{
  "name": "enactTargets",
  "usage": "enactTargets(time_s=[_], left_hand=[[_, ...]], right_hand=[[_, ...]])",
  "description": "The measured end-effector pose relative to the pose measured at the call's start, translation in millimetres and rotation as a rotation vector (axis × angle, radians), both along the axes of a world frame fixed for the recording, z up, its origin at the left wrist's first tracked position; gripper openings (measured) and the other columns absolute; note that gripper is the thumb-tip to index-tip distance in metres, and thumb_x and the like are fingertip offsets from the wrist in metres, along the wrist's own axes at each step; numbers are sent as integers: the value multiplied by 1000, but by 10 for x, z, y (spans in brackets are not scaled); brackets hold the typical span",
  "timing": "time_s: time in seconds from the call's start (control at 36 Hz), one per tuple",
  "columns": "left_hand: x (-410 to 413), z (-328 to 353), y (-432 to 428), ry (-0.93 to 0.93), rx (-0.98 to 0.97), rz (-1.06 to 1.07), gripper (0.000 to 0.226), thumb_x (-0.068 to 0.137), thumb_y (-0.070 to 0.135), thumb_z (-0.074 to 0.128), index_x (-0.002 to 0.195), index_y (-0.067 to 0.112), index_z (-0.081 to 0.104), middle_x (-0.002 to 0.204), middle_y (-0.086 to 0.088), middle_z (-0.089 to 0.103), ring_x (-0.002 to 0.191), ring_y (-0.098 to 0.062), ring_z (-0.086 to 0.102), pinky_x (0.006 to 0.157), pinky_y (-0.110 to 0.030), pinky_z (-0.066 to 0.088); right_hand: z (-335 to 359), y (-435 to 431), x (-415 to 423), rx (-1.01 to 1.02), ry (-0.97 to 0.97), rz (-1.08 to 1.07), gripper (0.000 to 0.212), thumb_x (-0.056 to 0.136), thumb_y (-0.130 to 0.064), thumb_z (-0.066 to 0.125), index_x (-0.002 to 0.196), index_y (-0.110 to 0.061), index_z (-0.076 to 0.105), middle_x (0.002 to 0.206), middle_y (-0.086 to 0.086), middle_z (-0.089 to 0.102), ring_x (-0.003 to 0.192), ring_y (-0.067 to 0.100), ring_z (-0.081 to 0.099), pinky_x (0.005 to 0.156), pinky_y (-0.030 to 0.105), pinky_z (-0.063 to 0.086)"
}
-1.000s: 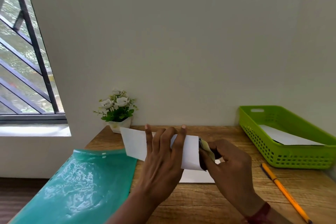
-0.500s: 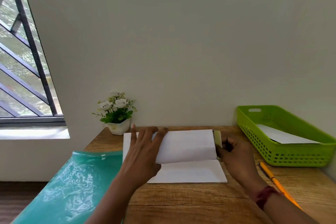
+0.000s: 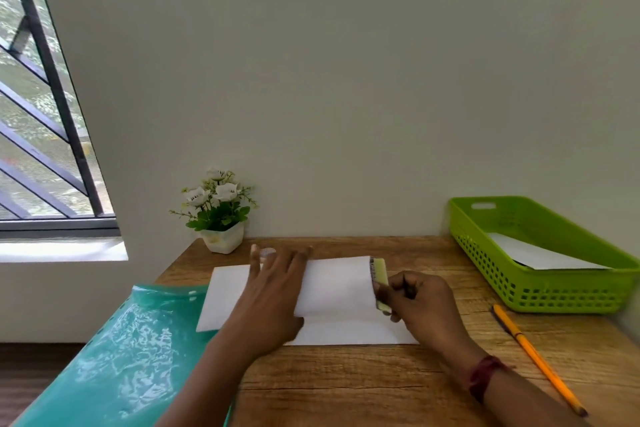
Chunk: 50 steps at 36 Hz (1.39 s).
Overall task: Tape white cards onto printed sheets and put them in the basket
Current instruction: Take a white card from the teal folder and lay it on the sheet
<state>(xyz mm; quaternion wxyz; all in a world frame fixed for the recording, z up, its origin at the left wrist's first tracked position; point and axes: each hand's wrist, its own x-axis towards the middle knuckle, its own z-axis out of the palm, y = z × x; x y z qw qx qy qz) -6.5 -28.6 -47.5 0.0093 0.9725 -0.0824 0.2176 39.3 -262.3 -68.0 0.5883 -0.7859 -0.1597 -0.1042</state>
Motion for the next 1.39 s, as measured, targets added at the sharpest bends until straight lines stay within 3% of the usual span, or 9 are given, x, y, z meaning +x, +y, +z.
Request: enactTargets(time_s=[0.14,0.22,0.31,0.47,0.75,0.97,1.11,1.28,1.39], left_hand=[[3,22,199,-80,-63,77,77,74,30,76,140,26,37,137,2,41,132,-21,33,119,-48,-2],[23,19,223,-52,-86,86,72,77,27,75,138,26,37,138,2,39,133,-18,30,119,-46,-3],[49,-8,249,-11,-98,90,74,75,26,75,136,29,34,137,5,36,132,-16,28,122,-48,0],[78,-53,282,98,-101,124,83,78,29,72,142,30,20,141,5,25,136,-17,19,120,-56,7],[80,-82,349,89,-80,228,96,74,23,69,145,24,5,140,0,14,138,-21,5,116,-57,-15],[110,-102,423,108,-101,256,97,74,25,70,148,28,7,142,-1,17,141,-24,6,116,-60,-14],[122,-113,453,109,-99,269,98,73,24,71,150,29,9,141,-1,21,140,-25,10,116,-61,-13],[119,-118,473,113,-108,283,99,72,23,73,150,29,12,143,-1,21,142,-25,11,116,-61,-13],[125,-124,473,123,-107,288,99,72,23,73,149,29,12,143,-1,21,142,-25,11,116,-61,-12]], right_hand=[[-34,-157,110,-304,-202,-106,29,89,-42,63,65,-27,69,63,-7,68,58,5,61,58,22,45],[-73,-193,137,-590,-278,-101,19,92,-45,58,94,-33,72,97,-18,70,88,-4,57,72,15,40],[-118,-157,109,-744,-224,35,51,87,-67,42,125,-36,57,123,-19,57,116,1,48,95,24,40],[-184,-24,26,-971,-221,124,71,84,-77,33,142,-36,35,137,-14,43,123,8,40,107,34,32],[-132,-144,90,-859,-169,0,51,92,-55,51,138,-34,43,118,-11,46,107,11,52,91,30,39],[-106,-402,261,-656,-112,-157,12,96,-25,57,100,-25,69,95,-7,66,92,12,60,76,29,43],[-56,-491,306,-490,-150,-283,12,94,-20,60,86,-25,67,75,-8,66,69,7,57,62,30,38],[0,-508,292,-328,-204,-373,18,95,-18,59,80,-12,66,70,2,65,66,15,58,63,38,44],[93,-510,245,-269,-220,-346,17,96,-19,56,83,-17,66,73,-5,65,70,6,56,60,27,40]])
